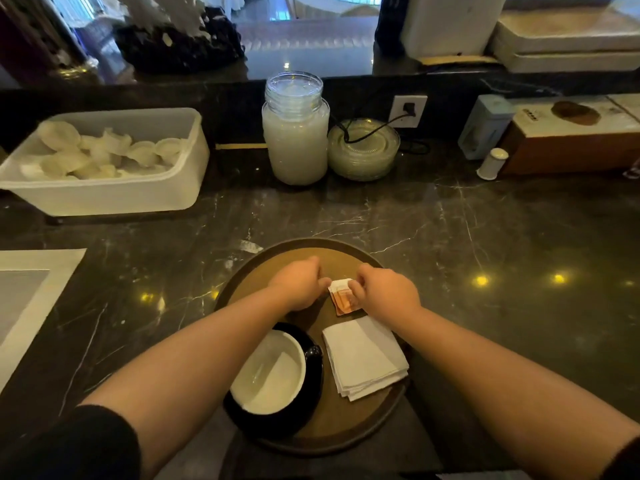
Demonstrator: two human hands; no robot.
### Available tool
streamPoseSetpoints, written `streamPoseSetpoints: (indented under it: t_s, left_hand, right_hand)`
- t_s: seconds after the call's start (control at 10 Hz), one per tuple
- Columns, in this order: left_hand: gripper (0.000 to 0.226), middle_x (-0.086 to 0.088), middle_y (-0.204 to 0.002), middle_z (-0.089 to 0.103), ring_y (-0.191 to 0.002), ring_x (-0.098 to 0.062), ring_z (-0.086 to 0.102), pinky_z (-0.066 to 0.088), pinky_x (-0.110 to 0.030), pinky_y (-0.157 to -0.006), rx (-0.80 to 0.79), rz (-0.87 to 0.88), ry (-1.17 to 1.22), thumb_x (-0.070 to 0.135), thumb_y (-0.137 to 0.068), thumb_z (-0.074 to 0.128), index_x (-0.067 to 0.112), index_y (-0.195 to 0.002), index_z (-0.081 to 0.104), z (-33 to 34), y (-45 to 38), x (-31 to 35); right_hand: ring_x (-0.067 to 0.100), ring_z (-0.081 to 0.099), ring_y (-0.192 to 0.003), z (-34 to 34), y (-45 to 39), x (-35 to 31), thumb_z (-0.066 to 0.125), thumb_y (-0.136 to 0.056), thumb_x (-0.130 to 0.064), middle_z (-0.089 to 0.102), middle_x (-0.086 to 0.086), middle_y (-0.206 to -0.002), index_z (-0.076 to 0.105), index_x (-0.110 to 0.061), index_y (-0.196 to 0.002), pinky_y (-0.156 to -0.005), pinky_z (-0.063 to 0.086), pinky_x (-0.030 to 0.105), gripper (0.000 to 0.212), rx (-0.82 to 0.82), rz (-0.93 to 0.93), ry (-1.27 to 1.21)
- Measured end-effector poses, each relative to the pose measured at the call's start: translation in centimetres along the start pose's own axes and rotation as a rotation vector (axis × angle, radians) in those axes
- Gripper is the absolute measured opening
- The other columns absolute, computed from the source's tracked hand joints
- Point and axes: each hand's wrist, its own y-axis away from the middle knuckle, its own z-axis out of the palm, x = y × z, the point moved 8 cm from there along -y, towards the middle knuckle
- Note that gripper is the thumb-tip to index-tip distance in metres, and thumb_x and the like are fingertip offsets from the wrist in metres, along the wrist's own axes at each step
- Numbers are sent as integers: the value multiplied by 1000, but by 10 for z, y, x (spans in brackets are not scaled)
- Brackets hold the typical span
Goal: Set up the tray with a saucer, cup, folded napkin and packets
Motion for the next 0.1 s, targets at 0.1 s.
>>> streamPoseSetpoints:
  t_s: [0.1]
  left_hand:
    - [17, 3, -83, 63, -75, -14, 59, 54, -36, -69, 53, 38, 27, 40, -94, 54, 23, -95, 55, -11, 15, -11]
  right_hand:
    - [12, 60, -67, -16, 6, -1, 47, -97, -44, 63, -4, -78, 56, -24, -91, -55, 50, 29, 23, 4, -41, -80]
